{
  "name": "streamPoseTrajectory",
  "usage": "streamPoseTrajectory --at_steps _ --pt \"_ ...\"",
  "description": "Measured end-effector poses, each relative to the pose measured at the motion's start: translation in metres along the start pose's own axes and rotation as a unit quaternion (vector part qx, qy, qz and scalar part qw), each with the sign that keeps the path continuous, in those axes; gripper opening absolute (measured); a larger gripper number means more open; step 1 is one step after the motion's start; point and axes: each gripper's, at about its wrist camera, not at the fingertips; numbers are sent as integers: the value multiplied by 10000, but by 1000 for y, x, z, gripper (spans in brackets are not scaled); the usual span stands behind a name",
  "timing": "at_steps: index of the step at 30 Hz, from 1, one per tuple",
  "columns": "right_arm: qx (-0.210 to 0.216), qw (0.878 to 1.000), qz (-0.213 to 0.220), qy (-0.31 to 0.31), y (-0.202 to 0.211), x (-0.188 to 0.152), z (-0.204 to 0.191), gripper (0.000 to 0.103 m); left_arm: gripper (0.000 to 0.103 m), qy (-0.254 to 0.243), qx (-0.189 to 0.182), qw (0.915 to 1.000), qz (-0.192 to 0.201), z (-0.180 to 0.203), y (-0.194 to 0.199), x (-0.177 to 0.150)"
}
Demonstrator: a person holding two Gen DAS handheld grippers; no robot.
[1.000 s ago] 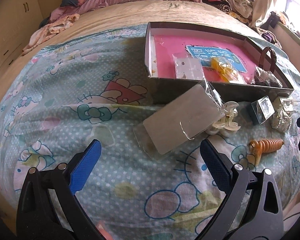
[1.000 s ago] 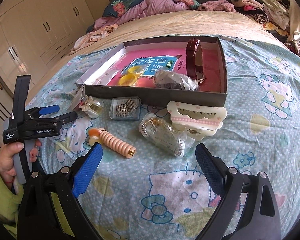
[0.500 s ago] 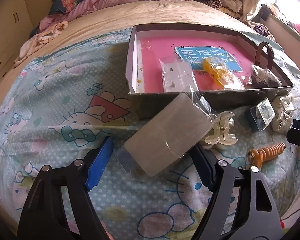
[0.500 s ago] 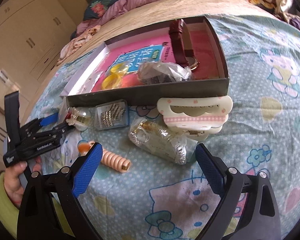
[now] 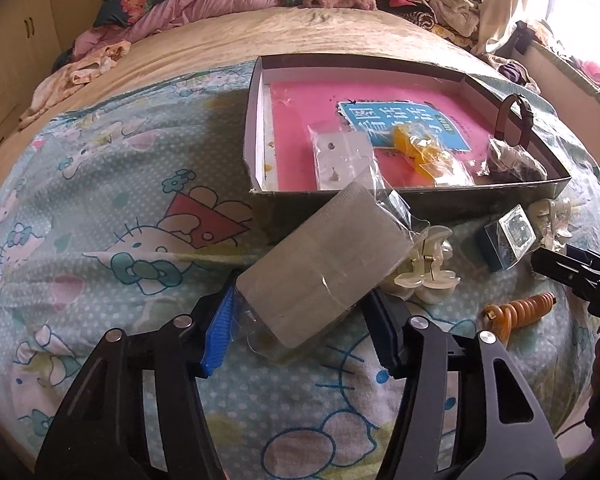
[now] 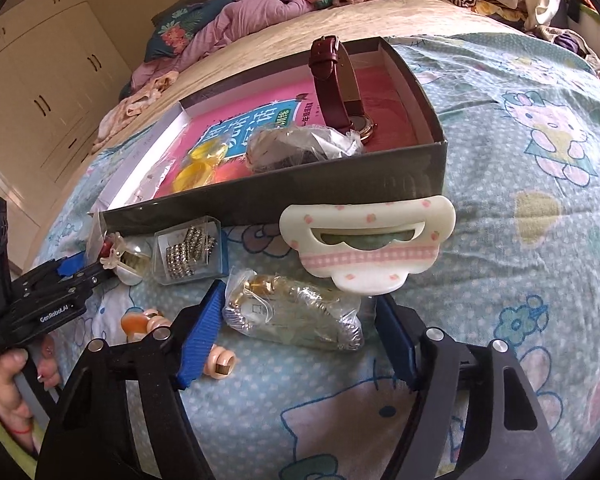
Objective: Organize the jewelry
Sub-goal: 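Grasp the large clear packet with the left tool while the right tool grasps the gold chain bag, then lift the clear packet and gold chain bag toward the tray with both tools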
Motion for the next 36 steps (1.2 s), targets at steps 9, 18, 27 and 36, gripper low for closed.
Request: streamPoseTrajectory --at_steps 9,18,27,36 --pt "494 9987 88 113 17 -3 1 67 42 307 -260 9992 -26 -10 10 -3" --pt "534 9959 218 697 42 -5 -18 67 42 366 -383 9986 76 -7 36 -14" --pt "623 9897 445 1211 62 5 -39 67 42 434 -388 9980 230 -11 63 -22" --pt "801 9784 697 1775 69 27 -70 67 42 547 -323 9966 519 -15 86 -19"
Point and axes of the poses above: each gripper's, at about its wrist camera, not at the fingertips, and y roughly against the way its jaws point, z to its right, x to its top, and after that the axes turned 14 degrees about y, right-handed
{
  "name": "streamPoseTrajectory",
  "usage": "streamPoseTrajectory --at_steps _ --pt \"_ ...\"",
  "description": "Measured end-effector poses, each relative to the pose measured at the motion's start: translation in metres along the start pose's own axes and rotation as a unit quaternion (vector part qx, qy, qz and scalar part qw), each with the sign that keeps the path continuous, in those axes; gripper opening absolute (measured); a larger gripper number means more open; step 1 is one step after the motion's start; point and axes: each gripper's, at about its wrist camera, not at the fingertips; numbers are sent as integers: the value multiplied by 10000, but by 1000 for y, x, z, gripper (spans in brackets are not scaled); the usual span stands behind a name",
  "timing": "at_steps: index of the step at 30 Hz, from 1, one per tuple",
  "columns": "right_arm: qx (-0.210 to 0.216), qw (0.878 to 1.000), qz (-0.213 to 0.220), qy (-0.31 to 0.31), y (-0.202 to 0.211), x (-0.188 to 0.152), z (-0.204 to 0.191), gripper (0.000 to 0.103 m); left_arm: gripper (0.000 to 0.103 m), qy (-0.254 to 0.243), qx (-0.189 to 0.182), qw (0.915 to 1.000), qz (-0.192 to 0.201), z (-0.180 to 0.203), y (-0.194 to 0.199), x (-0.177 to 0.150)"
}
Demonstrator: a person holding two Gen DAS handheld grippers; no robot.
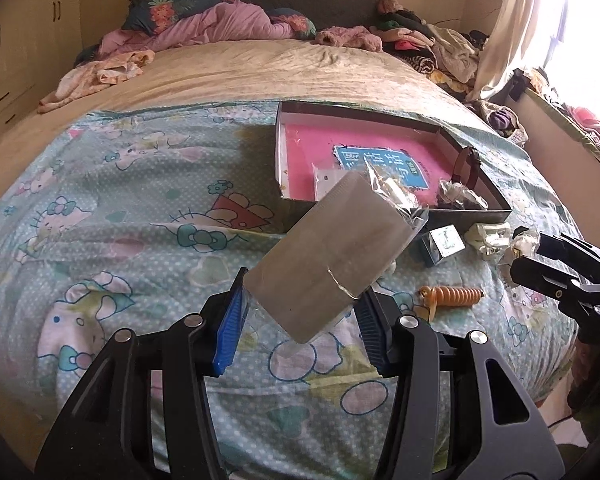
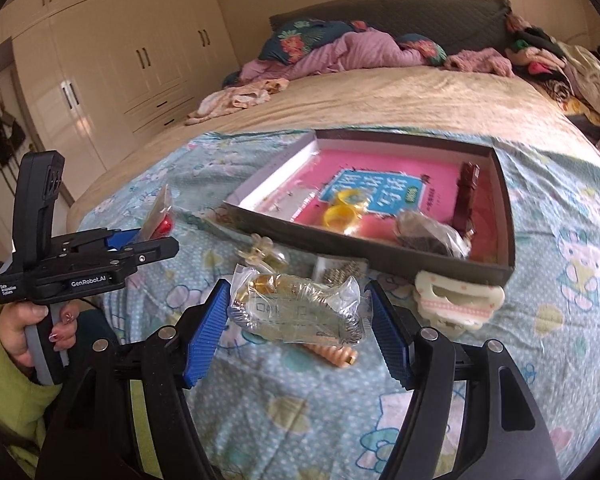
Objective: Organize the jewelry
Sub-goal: 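Lift the clear packet and gold chain bag toward the tray with both tools, then lower both held items into the pink tray and open both tools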
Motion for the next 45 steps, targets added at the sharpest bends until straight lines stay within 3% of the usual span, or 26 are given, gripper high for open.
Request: streamPoseTrajectory --at_steps 19,45 --pt "74 9985 382 382 -1 36 1 67 42 54 -62 9995 289 17 2 34" --pt "-624 9952 722 225 14 52 55 67 42 -308 -219 9987 353 66 -32 73"
Point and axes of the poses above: each gripper's, at about its wrist camera, not at the fingertips, and y roughly against the way its jaws point, z to its right, x to its top, and after that the axes turned 14 degrees about y, right-handed
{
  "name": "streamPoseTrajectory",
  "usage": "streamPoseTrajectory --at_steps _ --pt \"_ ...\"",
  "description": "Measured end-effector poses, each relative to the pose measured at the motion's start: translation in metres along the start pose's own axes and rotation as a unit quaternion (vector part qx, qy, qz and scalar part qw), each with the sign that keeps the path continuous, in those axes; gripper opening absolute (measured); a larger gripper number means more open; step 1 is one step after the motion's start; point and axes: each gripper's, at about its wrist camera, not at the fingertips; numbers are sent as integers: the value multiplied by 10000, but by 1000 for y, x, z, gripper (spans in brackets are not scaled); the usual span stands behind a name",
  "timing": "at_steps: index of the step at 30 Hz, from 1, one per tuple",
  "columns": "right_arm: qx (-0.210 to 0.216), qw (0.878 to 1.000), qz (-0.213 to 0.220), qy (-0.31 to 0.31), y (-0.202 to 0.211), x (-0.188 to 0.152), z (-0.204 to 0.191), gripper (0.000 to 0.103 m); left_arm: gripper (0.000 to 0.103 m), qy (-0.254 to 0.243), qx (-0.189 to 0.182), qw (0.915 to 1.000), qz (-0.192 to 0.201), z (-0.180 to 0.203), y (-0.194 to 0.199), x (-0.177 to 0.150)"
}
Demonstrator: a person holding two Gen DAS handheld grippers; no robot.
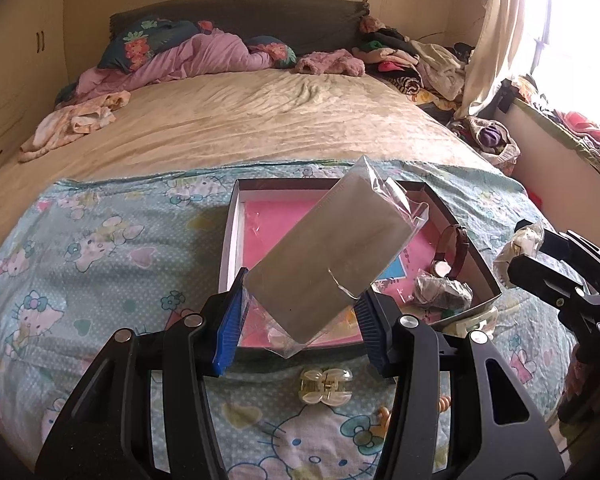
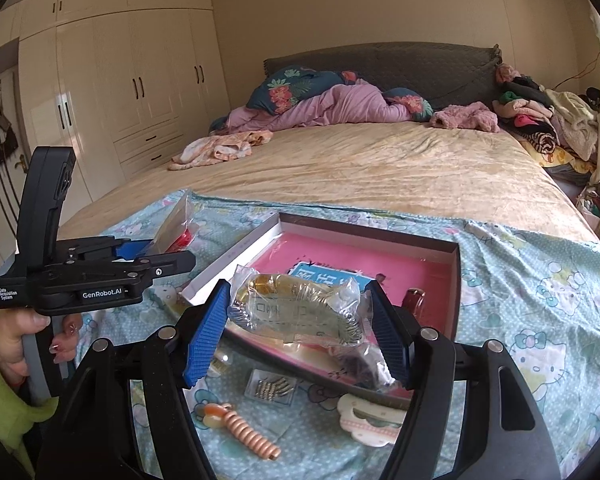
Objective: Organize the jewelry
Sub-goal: 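Lower both held items into the pink tray and open both tools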
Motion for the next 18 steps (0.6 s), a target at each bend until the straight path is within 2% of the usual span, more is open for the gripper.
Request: streamPoseTrajectory --at_steps 9,18 --pt "-260 9996 -56 -6 -8 -2 17 67 42 -50 52 9998 -177 4 -27 1" --pt "-327 9994 -137 25 -21 -4 21 67 42 -138 146 9993 -319 5 -47 -3"
Point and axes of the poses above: each gripper's, at about its wrist camera, not at the fingertips, and y roughly against the way its jaws point, z to its right, x to its top, and after that the axes turned 14 degrees about y, right-handed
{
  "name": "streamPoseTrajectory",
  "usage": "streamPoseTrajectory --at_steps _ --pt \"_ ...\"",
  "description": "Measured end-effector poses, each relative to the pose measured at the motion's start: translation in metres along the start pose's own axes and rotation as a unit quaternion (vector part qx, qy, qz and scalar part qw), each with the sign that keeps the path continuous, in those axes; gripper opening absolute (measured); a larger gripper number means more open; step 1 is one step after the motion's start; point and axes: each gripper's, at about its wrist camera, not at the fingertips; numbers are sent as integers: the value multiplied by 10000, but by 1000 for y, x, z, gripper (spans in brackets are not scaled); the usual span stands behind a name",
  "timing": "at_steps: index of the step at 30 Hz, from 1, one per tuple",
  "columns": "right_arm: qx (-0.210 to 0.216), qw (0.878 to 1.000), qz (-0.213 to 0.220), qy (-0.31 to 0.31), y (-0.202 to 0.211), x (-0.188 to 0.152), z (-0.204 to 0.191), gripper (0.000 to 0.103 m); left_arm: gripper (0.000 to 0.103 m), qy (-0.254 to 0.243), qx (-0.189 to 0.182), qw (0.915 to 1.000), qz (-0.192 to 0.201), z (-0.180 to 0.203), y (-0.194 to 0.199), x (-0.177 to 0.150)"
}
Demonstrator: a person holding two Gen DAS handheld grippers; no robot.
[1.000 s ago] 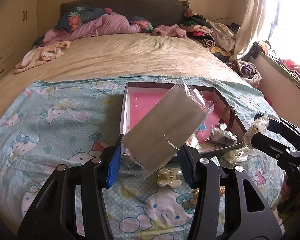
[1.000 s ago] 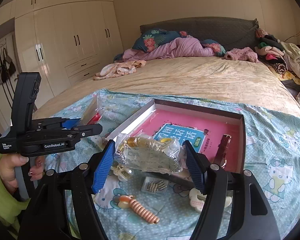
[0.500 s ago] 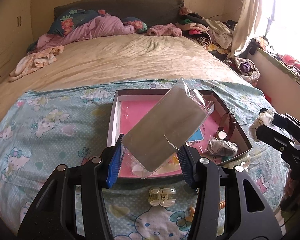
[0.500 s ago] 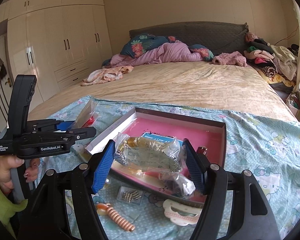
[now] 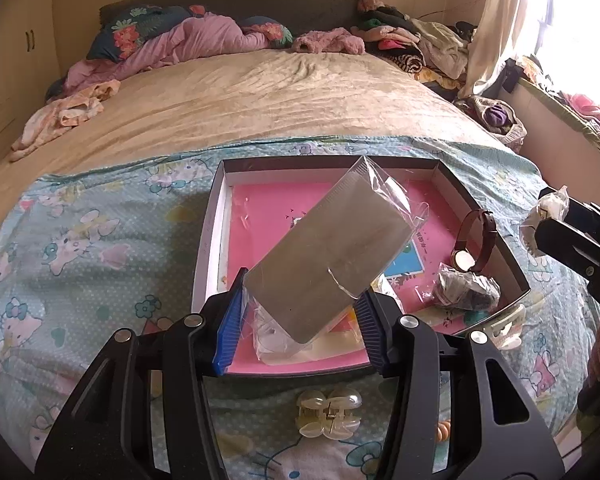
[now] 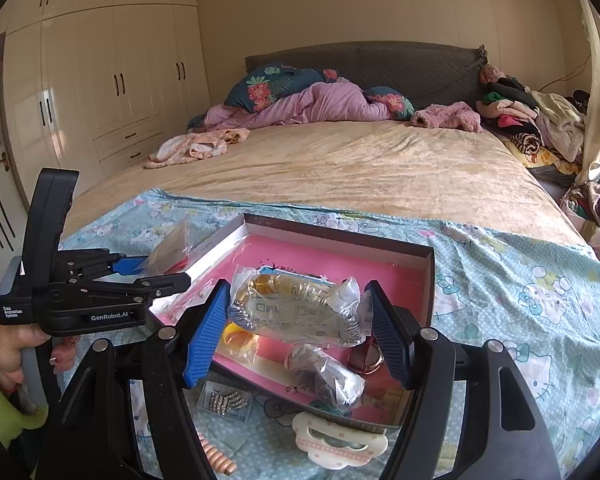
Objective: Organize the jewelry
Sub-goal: 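Lower both held items into the pink tray and open both tools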
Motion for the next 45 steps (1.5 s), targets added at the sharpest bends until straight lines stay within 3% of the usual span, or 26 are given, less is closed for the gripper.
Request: streamPoseTrajectory --at_steps 13,45 --pt "113 9996 -193 162 -27 1 -8 67 42 -92 221 9996 -115 -6 -22 -3" --pt "550 9919 -1030 504 -100 -22 -40 67 43 105 270 9991 -316 -30 -39 -13"
Point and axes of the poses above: each gripper's, at about its wrist camera, not at the fingertips, and y roughly against the way its jaws point, z to its right, x to its top, and after that the axes turned 14 degrees about y, right-handed
